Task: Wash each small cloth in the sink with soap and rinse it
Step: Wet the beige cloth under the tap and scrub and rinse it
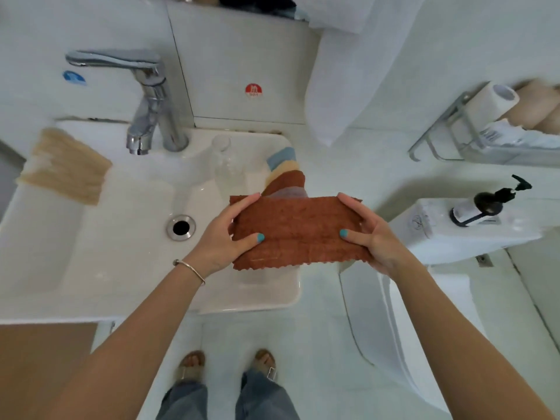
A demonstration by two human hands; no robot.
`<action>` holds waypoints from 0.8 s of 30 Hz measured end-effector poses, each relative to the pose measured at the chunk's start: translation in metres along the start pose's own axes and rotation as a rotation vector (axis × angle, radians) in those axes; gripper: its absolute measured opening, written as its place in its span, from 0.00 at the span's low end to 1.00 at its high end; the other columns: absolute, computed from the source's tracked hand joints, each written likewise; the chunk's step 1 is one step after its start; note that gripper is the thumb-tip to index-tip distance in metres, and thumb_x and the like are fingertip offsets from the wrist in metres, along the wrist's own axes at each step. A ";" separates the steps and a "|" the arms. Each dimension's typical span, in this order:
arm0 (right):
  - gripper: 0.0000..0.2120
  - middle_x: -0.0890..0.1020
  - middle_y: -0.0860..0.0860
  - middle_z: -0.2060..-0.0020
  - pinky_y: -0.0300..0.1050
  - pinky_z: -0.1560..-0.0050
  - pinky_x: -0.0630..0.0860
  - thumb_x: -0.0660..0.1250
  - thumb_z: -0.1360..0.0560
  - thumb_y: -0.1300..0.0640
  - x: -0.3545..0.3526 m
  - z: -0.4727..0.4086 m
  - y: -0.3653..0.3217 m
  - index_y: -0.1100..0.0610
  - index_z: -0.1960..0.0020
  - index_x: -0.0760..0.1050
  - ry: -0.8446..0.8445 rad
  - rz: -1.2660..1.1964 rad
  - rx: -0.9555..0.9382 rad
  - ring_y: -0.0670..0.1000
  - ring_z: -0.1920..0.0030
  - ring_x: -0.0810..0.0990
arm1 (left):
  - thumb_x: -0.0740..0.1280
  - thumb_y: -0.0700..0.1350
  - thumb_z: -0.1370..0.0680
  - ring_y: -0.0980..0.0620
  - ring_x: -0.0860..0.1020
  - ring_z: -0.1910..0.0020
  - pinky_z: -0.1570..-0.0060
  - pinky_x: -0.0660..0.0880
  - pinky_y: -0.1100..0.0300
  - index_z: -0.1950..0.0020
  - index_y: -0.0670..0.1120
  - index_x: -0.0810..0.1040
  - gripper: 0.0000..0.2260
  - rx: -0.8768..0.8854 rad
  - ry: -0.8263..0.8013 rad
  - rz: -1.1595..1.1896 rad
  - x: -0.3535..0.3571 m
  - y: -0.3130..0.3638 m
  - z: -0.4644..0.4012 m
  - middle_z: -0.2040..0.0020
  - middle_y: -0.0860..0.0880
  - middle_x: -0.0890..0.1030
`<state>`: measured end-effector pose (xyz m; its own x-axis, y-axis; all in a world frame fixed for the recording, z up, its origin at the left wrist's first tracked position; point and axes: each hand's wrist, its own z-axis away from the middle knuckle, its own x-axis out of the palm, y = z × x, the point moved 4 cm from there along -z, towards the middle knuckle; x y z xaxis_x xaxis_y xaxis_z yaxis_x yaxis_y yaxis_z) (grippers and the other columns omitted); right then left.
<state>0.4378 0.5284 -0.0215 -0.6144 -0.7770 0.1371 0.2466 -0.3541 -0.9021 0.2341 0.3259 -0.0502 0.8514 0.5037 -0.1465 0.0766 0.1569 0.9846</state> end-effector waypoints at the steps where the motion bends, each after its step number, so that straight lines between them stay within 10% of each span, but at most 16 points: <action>1: 0.30 0.75 0.52 0.36 0.56 0.50 0.82 0.67 0.26 0.71 -0.002 -0.011 0.007 0.47 0.30 0.73 -0.010 0.003 0.019 0.57 0.46 0.82 | 0.74 0.41 0.26 0.58 0.73 0.34 0.37 0.73 0.62 0.29 0.63 0.69 0.30 -0.023 -0.004 -0.022 0.002 -0.009 -0.007 0.31 0.55 0.73; 9: 0.29 0.74 0.48 0.33 0.56 0.53 0.83 0.67 0.25 0.70 -0.008 -0.037 0.056 0.46 0.31 0.73 -0.035 -0.056 0.162 0.59 0.42 0.81 | 0.73 0.38 0.26 0.56 0.71 0.33 0.35 0.69 0.65 0.30 0.61 0.68 0.30 -0.095 -0.013 -0.076 0.015 -0.035 -0.016 0.31 0.51 0.71; 14: 0.28 0.56 0.42 0.25 0.51 0.32 0.70 0.74 0.29 0.61 -0.004 -0.020 0.012 0.40 0.34 0.71 0.099 0.605 -0.102 0.51 0.30 0.66 | 0.76 0.46 0.32 0.52 0.77 0.45 0.47 0.78 0.62 0.31 0.65 0.69 0.34 -0.090 0.000 -0.179 -0.043 -0.012 0.017 0.34 0.55 0.66; 19: 0.21 0.68 0.39 0.33 0.42 0.39 0.75 0.75 0.29 0.49 0.136 -0.007 -0.023 0.36 0.38 0.75 -0.264 0.569 -0.365 0.44 0.35 0.71 | 0.76 0.39 0.31 0.54 0.82 0.54 0.53 0.81 0.59 0.31 0.60 0.71 0.32 -0.099 0.156 -0.191 -0.142 0.021 0.058 0.35 0.57 0.73; 24: 0.21 0.72 0.41 0.35 0.41 0.43 0.76 0.75 0.29 0.59 0.276 -0.046 -0.010 0.41 0.40 0.77 -0.433 0.439 -0.343 0.44 0.44 0.75 | 0.78 0.46 0.33 0.58 0.81 0.53 0.54 0.81 0.59 0.38 0.68 0.73 0.29 -0.107 0.186 -0.313 -0.248 0.024 0.065 0.36 0.64 0.73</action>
<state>0.2308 0.3416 0.0068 -0.1413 -0.9729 -0.1831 0.1092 0.1685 -0.9796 0.0585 0.1493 0.0159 0.6859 0.5611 -0.4634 0.2557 0.4104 0.8753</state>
